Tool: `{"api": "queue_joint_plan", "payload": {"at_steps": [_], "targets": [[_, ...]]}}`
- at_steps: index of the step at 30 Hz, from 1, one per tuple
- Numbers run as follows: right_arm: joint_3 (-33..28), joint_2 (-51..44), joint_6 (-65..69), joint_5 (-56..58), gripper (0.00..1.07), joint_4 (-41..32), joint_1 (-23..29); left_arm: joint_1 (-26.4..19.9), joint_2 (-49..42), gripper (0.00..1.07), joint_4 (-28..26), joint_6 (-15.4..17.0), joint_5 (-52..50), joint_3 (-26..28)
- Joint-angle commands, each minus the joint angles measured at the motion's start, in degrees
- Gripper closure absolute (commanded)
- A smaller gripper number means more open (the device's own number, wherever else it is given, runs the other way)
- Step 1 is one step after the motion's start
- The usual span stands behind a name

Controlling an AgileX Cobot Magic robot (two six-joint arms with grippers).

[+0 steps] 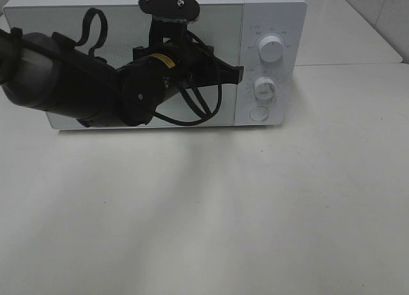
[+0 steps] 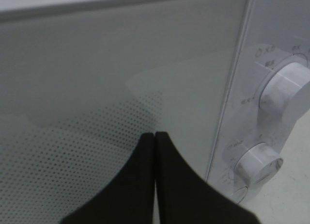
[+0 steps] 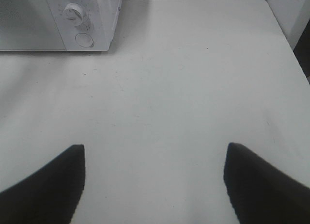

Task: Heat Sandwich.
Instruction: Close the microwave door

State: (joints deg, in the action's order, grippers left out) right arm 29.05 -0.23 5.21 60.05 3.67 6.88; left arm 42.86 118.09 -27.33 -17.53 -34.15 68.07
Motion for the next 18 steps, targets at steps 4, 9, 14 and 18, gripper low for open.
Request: {"api": "queue_joint_plan", "payload": {"at_steps": [4, 9, 14, 18], "targets": [[-0.06, -1.60, -0.40, -0.63, 0.32, -0.11, -0.29, -1.32, -0.74, 1.07, -3.61, 0.17, -1.66, 1.20], [-0.06, -1.60, -0.40, -0.63, 0.32, -0.11, -0.29, 0.29, -3.27, 1.07, -3.61, 0.06, -1.66, -2.12], [-0.06, -1.60, -0.40, -0.63, 0.32, -0.11, -0.29, 0.97, -6.19, 1.07, -3.84, 0.06, -1.60, -6.70], [-0.06, -1.60, -0.40, -0.63, 0.32, -0.11, -0.29, 2.35, -9.17, 1.07, -3.78, 0.06, -1.32, -10.03]]}}
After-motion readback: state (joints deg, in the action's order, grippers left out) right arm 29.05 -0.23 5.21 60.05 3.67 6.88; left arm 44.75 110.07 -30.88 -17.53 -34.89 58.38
